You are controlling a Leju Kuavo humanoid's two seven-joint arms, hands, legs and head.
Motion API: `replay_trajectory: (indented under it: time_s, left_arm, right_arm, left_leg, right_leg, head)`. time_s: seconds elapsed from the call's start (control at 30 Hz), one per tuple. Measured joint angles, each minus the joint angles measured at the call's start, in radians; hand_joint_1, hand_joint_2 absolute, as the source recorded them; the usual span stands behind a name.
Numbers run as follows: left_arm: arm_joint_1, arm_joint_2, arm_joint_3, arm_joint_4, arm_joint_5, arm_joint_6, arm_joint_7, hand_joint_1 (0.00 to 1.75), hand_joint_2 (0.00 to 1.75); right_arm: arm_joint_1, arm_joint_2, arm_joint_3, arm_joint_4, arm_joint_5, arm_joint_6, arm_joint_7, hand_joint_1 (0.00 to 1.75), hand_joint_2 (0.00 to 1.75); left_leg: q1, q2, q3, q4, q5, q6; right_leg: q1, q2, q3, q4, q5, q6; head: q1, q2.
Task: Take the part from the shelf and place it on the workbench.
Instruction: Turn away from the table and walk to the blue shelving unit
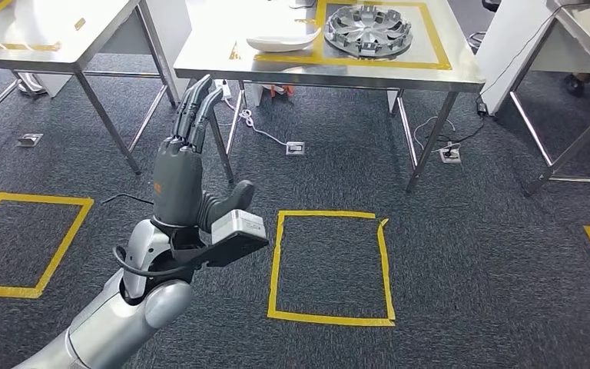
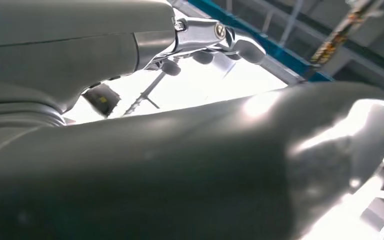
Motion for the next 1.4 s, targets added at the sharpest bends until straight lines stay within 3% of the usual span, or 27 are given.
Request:
replay_trajectory:
  time_s: [0.03, 0.07, 0.1, 0.13, 0.17, 0.23, 0.3, 0.37, 0.47, 0.57, 0.6, 0.7, 0.77, 1.0, 1.4]
  left_arm:
    - [0.006, 0.000, 0.013, 0.033, 0.024, 0.010, -0.009, 0.00, 0.00]
    - [0.014, 0.000, 0.030, 0.073, 0.053, 0.019, -0.019, 0.00, 0.44]
    - [0.022, 0.002, 0.051, 0.118, 0.084, 0.028, -0.028, 0.00, 0.87]
    - [0.029, 0.006, 0.077, 0.162, 0.117, 0.038, -0.038, 0.00, 1.31]
    - [0.037, 0.013, 0.110, 0.210, 0.157, 0.047, -0.046, 0.00, 1.75]
    - [0.057, 0.036, 0.194, 0.304, 0.253, 0.054, -0.061, 0.00, 1.75]
    - [0.082, 0.065, 0.297, 0.407, 0.357, 0.044, -0.086, 0.00, 1.75]
    - [0.115, 0.095, 0.401, 0.507, 0.439, 0.022, -0.102, 0.00, 1.75]
    - [0.177, 0.123, 0.532, 0.627, 0.504, 0.013, -0.074, 0.00, 1.75]
    - [0.246, 0.126, 0.622, 0.741, 0.509, 0.053, 0.015, 0.00, 1.75]
    - [0.269, 0.123, 0.641, 0.775, 0.504, 0.060, 0.057, 0.00, 1.75]
    - [0.344, 0.097, 0.688, 0.873, 0.513, 0.008, 0.202, 0.00, 1.75]
    - [0.398, 0.071, 0.714, 0.919, 0.534, -0.037, 0.263, 0.00, 1.75]
    - [0.499, 0.010, 0.769, 0.983, 0.580, -0.107, 0.293, 0.00, 1.75]
    - [0.581, -0.039, 0.799, 0.986, 0.646, -0.201, 0.291, 0.00, 1.75]
  right_arm:
    - [0.000, -0.001, 0.000, 0.000, -0.001, 0.000, 0.000, 0.00, 0.00]
    - [0.000, -0.001, 0.000, 0.000, -0.003, 0.000, 0.001, 0.00, 0.00]
    - [0.000, -0.002, 0.000, 0.000, -0.006, -0.001, 0.003, 0.00, 0.00]
    - [0.001, -0.002, 0.000, 0.000, -0.011, -0.002, 0.006, 0.00, 0.00]
    - [0.001, -0.004, 0.000, 0.000, -0.015, -0.004, 0.011, 0.00, 0.00]
    - [0.000, -0.006, 0.000, 0.000, -0.021, -0.010, 0.030, 0.00, 0.87]
    - [0.003, -0.006, 0.000, 0.000, -0.022, -0.015, 0.058, 0.00, 1.75]
    - [0.011, -0.006, -0.001, 0.000, -0.020, -0.018, 0.084, 0.00, 1.75]
    - [0.016, -0.005, -0.002, 0.000, -0.020, -0.021, 0.107, 0.00, 1.75]
    - [0.016, -0.002, -0.006, 0.000, -0.025, -0.025, 0.111, 0.00, 1.75]
    - [0.016, 0.000, -0.007, 0.000, -0.027, -0.026, 0.109, 0.00, 1.75]
    - [0.015, 0.001, -0.010, 0.000, -0.032, -0.026, 0.099, 0.00, 1.75]
    - [0.018, -0.001, -0.001, 0.000, -0.047, -0.025, 0.096, 0.00, 1.75]
    - [0.040, -0.018, 0.134, -0.024, -0.201, -0.028, 0.092, 0.00, 1.75]
    - [0.097, -0.041, 0.442, -0.082, -0.497, -0.038, 0.082, 0.00, 1.75]
  left_leg:
    - [0.000, 0.001, -0.014, 0.001, 0.011, 0.000]
    - [-0.001, 0.003, -0.028, 0.004, 0.022, 0.000]
    - [-0.001, 0.004, -0.044, 0.007, 0.032, -0.002]
    - [0.000, 0.005, -0.060, 0.013, 0.040, -0.006]
    - [0.000, 0.006, -0.074, 0.020, 0.047, -0.010]
    - [-0.001, 0.011, -0.096, 0.035, 0.056, -0.021]
    - [-0.005, 0.018, -0.103, 0.042, 0.064, -0.034]
    - [-0.004, 0.023, -0.103, 0.035, 0.067, -0.039]
    - [-0.006, 0.025, -0.104, 0.023, 0.053, -0.019]
    - [-0.007, 0.024, -0.103, 0.016, 0.080, -0.003]
    - [-0.006, 0.024, -0.102, 0.014, 0.091, -0.004]
    - [-0.004, 0.021, -0.100, 0.008, 0.103, -0.037]
    - [-0.003, 0.019, -0.102, 0.007, 0.103, -0.050]
    - [-0.003, 0.013, -0.114, 0.010, 0.102, -0.050]
    - [-0.004, 0.010, -0.120, 0.015, 0.103, -0.046]
  right_leg:
    - [0.001, 0.000, -0.013, 0.063, -0.027, 0.002]
    - [0.002, 0.000, -0.018, 0.112, -0.029, 0.003]
    - [0.003, 0.000, -0.010, 0.134, -0.007, 0.003]
    - [0.003, 0.000, 0.015, 0.122, 0.026, 0.003]
    - [0.003, 0.000, 0.057, 0.075, 0.047, 0.001]
    - [0.006, 0.004, 0.153, -0.054, 0.024, -0.007]
    - [0.011, 0.009, 0.195, -0.126, -0.016, -0.022]
    - [0.011, 0.011, 0.191, -0.136, -0.015, -0.035]
    - [0.009, 0.010, 0.188, -0.141, -0.006, -0.042]
    - [0.012, 0.010, 0.185, -0.141, -0.001, -0.050]
    - [0.013, 0.009, 0.184, -0.140, 0.000, -0.052]
    - [0.015, 0.007, 0.179, -0.139, 0.000, -0.053]
    - [0.015, 0.006, 0.176, -0.139, 0.000, -0.054]
    - [0.015, 0.000, 0.170, -0.142, 0.001, -0.050]
    - [0.014, -0.003, 0.169, -0.144, 0.005, -0.041]
  head:
    - [0.001, 0.000]
    - [0.002, 0.000]
    - [0.002, 0.000]
    - [0.003, 0.000]
    - [0.004, 0.000]
    - [0.006, 0.000]
    - [0.007, 0.000]
    - [0.004, 0.000]
    - [-0.001, 0.000]
    - [-0.002, 0.000]
    - [-0.002, 0.000]
    - [-0.002, 0.000]
    - [-0.002, 0.000]
    - [-0.002, 0.000]
    - [-0.002, 0.000]
